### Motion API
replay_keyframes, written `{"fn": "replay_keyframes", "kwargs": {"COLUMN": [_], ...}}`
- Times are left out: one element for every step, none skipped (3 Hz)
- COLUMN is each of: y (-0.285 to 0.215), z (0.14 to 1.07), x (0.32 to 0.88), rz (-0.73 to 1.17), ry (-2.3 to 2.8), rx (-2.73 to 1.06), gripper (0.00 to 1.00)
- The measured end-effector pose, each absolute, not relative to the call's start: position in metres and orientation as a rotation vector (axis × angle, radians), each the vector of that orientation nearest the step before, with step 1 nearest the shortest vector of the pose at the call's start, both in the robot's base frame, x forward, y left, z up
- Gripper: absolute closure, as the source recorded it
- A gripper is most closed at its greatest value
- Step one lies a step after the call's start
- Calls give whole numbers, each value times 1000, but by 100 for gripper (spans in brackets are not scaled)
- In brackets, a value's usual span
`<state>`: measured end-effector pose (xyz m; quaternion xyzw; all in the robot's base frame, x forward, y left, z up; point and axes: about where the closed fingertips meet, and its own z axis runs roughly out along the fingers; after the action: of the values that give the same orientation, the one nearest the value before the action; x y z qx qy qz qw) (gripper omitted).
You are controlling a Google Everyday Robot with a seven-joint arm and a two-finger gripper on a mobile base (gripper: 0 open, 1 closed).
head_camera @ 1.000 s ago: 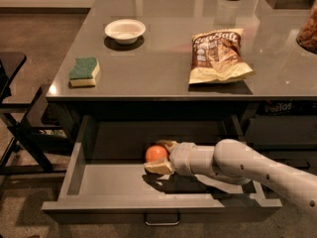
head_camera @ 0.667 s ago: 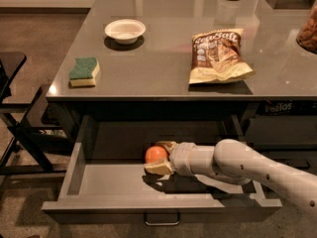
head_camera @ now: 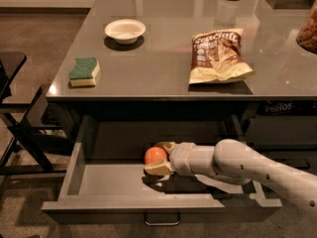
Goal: Pick orange from top drawer and place on counter
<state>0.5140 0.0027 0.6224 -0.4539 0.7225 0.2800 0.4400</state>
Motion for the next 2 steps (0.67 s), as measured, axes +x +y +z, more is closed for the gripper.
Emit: {"fn": "replay_keyframes", "kwargs": {"y": [3,9], "z": [623,642], "x": [514,518], "rz": [697,666], "ry": [1793,1787], "rx": [-1128,-1134], "gripper": [100,100]}}
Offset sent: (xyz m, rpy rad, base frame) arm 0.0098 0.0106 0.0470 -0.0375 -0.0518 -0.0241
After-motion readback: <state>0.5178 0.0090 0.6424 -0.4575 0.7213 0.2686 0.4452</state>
